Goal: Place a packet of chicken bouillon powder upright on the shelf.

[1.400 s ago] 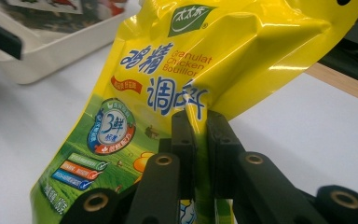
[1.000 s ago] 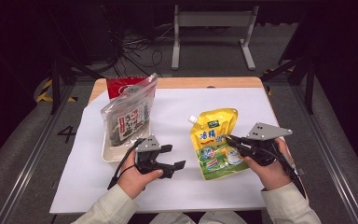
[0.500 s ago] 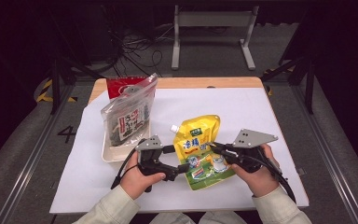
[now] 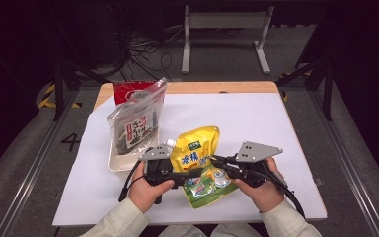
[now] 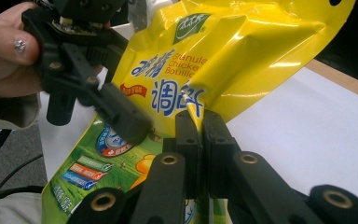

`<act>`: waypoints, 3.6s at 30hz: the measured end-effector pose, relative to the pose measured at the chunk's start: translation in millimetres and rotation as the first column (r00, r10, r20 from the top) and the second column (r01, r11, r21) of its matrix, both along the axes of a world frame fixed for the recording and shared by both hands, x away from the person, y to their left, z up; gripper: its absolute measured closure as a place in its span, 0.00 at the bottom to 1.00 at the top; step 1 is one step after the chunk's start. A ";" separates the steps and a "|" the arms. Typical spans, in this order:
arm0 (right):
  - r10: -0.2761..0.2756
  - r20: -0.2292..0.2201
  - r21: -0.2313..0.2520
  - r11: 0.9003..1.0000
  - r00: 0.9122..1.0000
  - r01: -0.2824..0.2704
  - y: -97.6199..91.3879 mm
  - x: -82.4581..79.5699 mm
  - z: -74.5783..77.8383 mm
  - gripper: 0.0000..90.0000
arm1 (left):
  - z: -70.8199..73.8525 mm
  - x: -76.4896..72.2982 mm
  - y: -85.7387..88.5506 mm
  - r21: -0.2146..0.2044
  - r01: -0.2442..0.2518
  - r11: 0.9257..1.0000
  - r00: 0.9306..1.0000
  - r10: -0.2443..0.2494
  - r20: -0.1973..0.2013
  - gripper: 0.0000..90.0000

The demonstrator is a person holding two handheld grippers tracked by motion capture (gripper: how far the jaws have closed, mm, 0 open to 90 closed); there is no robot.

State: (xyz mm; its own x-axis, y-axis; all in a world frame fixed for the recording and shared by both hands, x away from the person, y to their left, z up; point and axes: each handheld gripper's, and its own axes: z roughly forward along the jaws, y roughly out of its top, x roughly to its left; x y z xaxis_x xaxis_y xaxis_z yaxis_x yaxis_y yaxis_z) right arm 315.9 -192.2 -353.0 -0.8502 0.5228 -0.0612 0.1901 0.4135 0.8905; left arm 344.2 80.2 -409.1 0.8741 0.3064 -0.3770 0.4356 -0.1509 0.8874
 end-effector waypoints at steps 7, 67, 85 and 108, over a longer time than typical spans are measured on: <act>0.013 0.019 -0.001 1.000 1.000 -0.013 1.7 -1.1 -0.1 0.95 | 4.7 -1.4 4.3 0.000 0.028 1.000 0.998 -0.028 0.048 0.82; -0.063 -0.004 0.013 0.998 0.998 0.063 -48.4 21.7 3.7 0.75 | 101.2 -2.5 122.2 0.271 -0.186 0.944 0.937 0.088 0.338 0.97; -0.079 -0.011 0.027 0.997 0.997 0.079 -56.2 24.9 5.2 0.74 | 89.7 7.5 167.5 0.260 -0.164 0.951 0.928 0.060 0.368 0.97; -0.075 -0.023 0.034 0.997 0.997 0.076 -55.7 25.7 3.7 0.73 | 66.2 22.9 168.0 0.319 -0.035 0.947 0.946 -0.071 0.315 0.97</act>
State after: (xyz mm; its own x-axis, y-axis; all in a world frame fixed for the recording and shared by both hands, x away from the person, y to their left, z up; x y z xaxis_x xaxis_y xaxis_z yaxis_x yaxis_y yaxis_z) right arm 341.7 -247.8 -349.3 -0.8090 0.5873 -0.0238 0.2391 0.3658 0.8995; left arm 367.1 248.1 -342.9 0.9376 0.3458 0.0360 0.1328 -0.4519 0.8821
